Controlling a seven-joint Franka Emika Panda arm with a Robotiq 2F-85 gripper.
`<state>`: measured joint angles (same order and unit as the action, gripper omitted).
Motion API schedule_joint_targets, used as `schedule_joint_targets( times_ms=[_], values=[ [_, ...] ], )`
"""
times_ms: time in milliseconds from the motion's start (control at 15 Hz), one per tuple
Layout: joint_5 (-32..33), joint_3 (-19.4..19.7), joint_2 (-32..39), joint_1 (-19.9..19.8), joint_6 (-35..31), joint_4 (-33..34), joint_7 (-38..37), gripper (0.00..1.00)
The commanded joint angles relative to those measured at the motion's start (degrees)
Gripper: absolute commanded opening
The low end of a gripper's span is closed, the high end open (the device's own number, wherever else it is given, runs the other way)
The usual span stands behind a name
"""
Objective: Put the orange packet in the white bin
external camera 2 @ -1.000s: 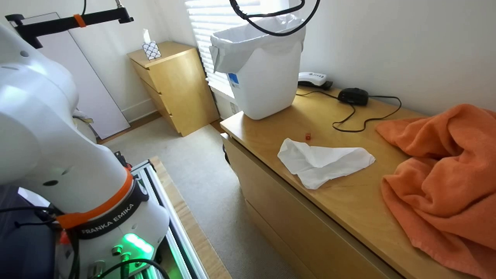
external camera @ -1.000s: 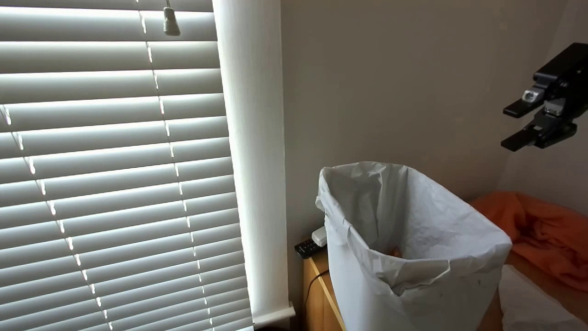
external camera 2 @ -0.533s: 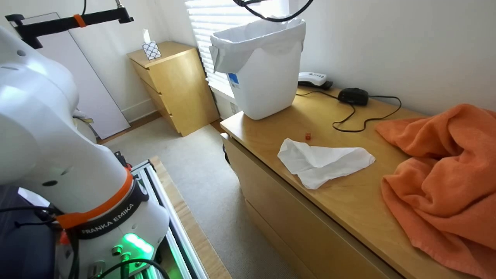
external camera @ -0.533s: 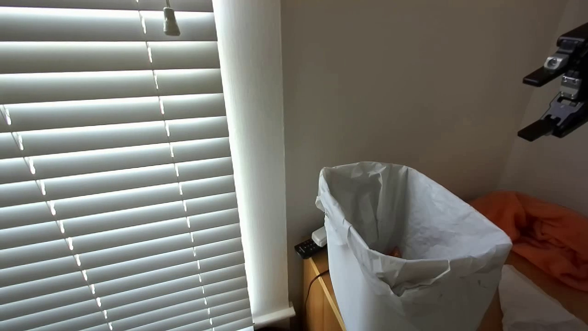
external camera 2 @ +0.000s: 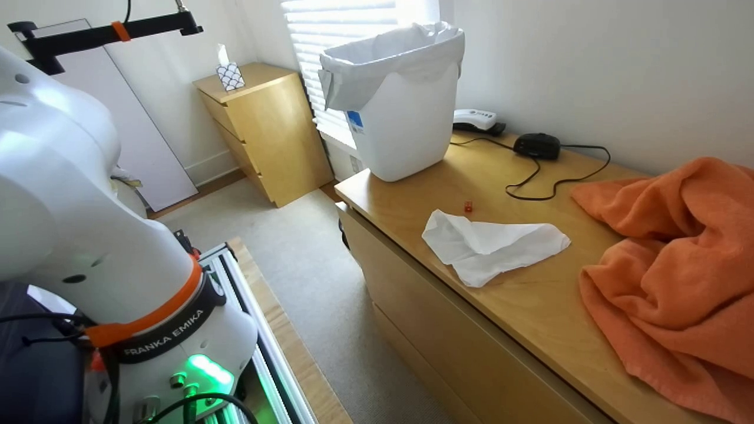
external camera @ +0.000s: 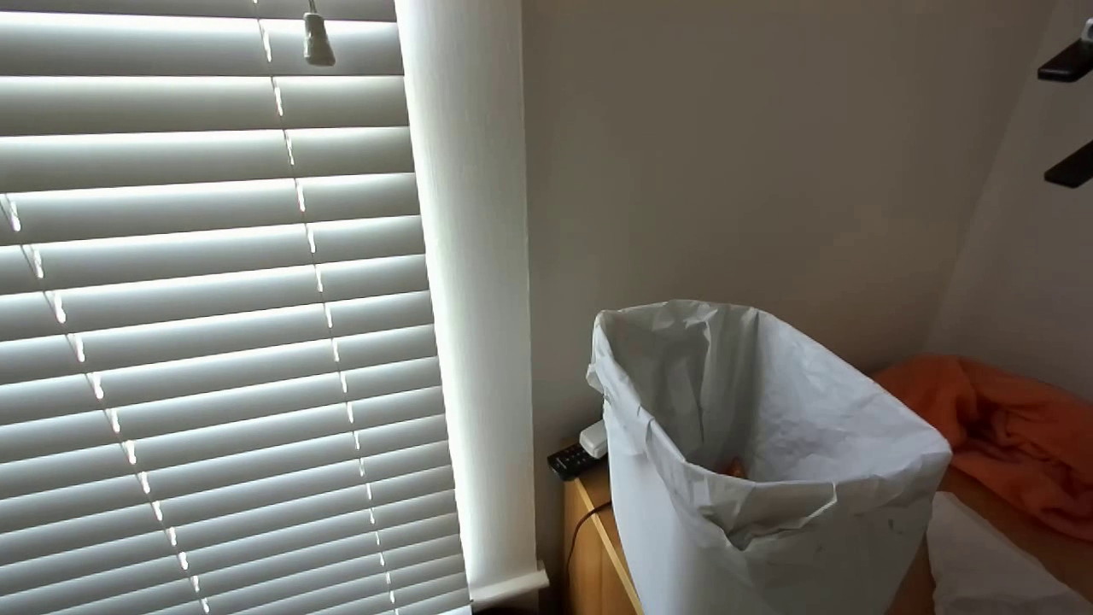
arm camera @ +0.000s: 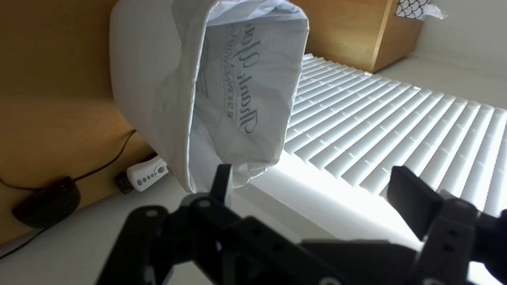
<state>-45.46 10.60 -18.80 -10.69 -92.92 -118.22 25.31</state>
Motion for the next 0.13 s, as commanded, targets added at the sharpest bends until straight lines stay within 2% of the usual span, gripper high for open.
schedule_joint_targets(
  times_ms=[0,67],
  values=[
    [1.0,0.9,-0.3,1.0,-0.1,0.7,-0.9,1.0],
    [1.3,0.9,-0.5,1.1,-0.1,1.1,-1.4,1.0]
  ],
)
